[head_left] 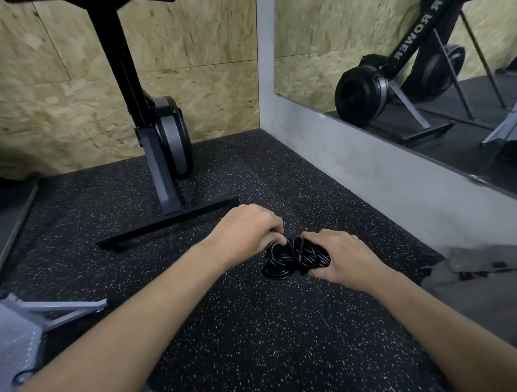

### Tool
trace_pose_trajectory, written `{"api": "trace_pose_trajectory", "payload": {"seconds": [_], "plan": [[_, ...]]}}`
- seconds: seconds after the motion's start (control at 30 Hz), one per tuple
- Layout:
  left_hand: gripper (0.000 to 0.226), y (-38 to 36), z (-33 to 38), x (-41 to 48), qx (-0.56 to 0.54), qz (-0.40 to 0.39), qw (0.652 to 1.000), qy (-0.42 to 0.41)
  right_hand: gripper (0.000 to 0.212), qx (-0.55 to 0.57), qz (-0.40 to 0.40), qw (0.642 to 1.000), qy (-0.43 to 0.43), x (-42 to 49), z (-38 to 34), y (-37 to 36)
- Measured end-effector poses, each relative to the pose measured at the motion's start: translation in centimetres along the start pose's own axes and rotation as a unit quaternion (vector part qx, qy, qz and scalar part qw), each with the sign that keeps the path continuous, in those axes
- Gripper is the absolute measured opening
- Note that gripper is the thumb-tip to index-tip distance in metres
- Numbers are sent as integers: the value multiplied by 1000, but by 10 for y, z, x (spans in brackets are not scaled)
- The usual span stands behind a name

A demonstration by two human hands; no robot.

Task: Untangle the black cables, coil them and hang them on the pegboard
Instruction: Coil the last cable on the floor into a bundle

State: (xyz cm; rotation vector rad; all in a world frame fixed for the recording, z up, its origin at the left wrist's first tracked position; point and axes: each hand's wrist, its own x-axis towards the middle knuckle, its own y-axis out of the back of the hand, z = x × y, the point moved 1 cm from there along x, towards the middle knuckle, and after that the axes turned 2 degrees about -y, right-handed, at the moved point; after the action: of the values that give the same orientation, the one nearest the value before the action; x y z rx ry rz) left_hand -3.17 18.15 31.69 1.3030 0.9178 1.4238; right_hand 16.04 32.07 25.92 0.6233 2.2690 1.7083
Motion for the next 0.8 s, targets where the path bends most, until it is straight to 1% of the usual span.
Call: {"api": "trace_pose_trajectory", "payload": {"seconds": [0.1, 0.17, 0.23, 0.33, 0.43, 0.5, 0.63, 0.7, 0.8], "plan": [[11, -5, 5, 1, -111, 25, 992, 58, 67, 15, -11, 1000, 2, -1, 0, 0], [7, -6, 8, 1, -162, 20, 983, 82, 68, 16, -22, 1000, 2, -2, -2, -1], [5, -7, 10, 3, -175, 7, 981, 78, 70, 9, -24, 1000, -1, -1, -2, -2], [5, -5, 11, 3, -165, -13, 985, 48, 72, -9, -26, 1000, -15, 0, -1, -1], [16, 1, 13, 5, -139, -31, 990, 18, 72, -19, -35, 999, -28, 2, -2, 1], [23, 3, 18, 5, -124, -38, 992, -4, 68, -18, -39, 999, -34, 1, -3, 2], [24, 4, 27, 6, -119, -54, 991, -40, 53, -31, -43, 998, -28, 0, -5, 0], [23, 3, 24, 7, -156, -46, 986, -36, 55, -8, -39, 999, -15, -1, -7, -2], [20, 0, 14, 2, -224, -13, 974, 9, 64, 7, -34, 999, -11, -1, -9, 0]]}}
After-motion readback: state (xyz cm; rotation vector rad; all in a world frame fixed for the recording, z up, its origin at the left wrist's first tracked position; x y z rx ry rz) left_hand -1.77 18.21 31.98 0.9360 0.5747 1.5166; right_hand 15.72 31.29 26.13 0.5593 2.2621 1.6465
